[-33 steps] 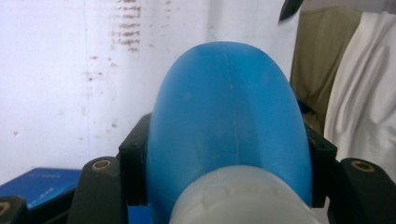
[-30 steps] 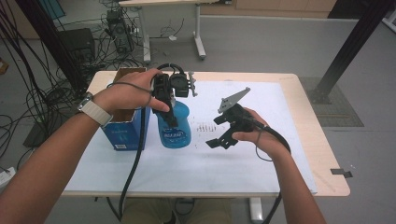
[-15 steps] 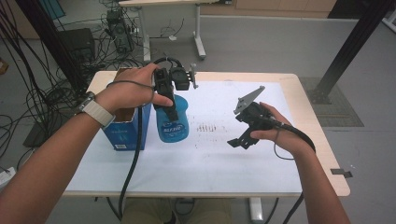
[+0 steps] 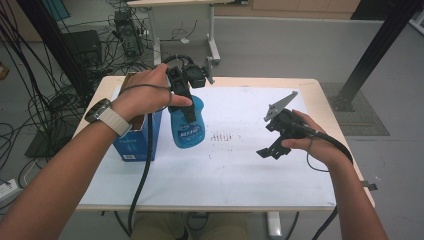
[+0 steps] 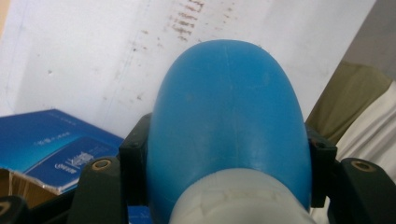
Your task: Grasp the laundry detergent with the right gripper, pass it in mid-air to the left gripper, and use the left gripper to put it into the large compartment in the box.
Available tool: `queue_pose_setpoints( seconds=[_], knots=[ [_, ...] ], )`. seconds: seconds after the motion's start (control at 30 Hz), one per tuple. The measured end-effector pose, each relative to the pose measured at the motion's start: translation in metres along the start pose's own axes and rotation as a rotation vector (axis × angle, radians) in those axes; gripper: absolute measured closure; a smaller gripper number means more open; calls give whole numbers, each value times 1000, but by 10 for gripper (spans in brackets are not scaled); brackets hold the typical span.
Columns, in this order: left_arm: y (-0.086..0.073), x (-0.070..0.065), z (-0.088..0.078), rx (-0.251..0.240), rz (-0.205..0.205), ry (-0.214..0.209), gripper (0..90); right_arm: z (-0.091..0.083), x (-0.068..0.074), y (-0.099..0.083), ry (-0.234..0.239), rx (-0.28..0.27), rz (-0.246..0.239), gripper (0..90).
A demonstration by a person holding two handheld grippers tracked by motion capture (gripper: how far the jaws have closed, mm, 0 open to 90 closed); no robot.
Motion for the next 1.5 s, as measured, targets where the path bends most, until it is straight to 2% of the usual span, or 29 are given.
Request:
queue_pose_setpoints(
  seconds=[0.1, 0.13, 0.5, 0.57, 0.73, 0.9, 1.0, 1.17, 1.3, 1.43, 1.47, 1.5],
  knots=[
    [0, 2, -2, 18, -27, 14, 378, -3, 0, -1, -5, 14, 1, 43],
    [-1, 4, -5, 23, -55, 14, 378, -5, 1, -1, -5, 18, -3, 44],
    [-4, 11, -19, 44, -138, 31, 379, -5, -3, -11, -7, 70, 14, 50],
    [-5, 13, -22, 46, -167, 30, 378, -5, -3, -12, -7, 68, 6, 49],
    [-2, 15, -28, 56, -190, 41, 378, -8, -3, -14, -10, 67, 7, 52],
    [0, 17, -35, 72, -237, 41, 378, -14, -1, -14, -18, 66, 0, 53],
    [0, 18, -36, 73, -252, 42, 378, -15, -1, -14, -24, 61, -4, 52],
    [-1, 24, -46, 87, -335, 49, 378, -19, -1, -13, -30, 51, -8, 54],
    [-1, 26, -49, 98, -349, 56, 378, -19, -1, -13, -28, 53, -12, 56],
    [-1, 28, -53, 116, -382, 56, 378, -20, 0, -13, -29, 60, -16, 56],
    [-1, 30, -56, 126, -404, 60, 378, -21, -1, -13, -32, 63, -17, 56],
    [-1, 30, -56, 126, -404, 60, 378, -21, -1, -13, -32, 63, -17, 56]
  ],
)
Point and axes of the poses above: each handheld gripper's, and its own axes: z roughly forward along the jaws, y roughly out of its top, x roughly to its left, the point moved 1 cm from there along z, roughly forward along the jaws, and after that the axes turned 15 degrees about y, right-handed, at the moved point
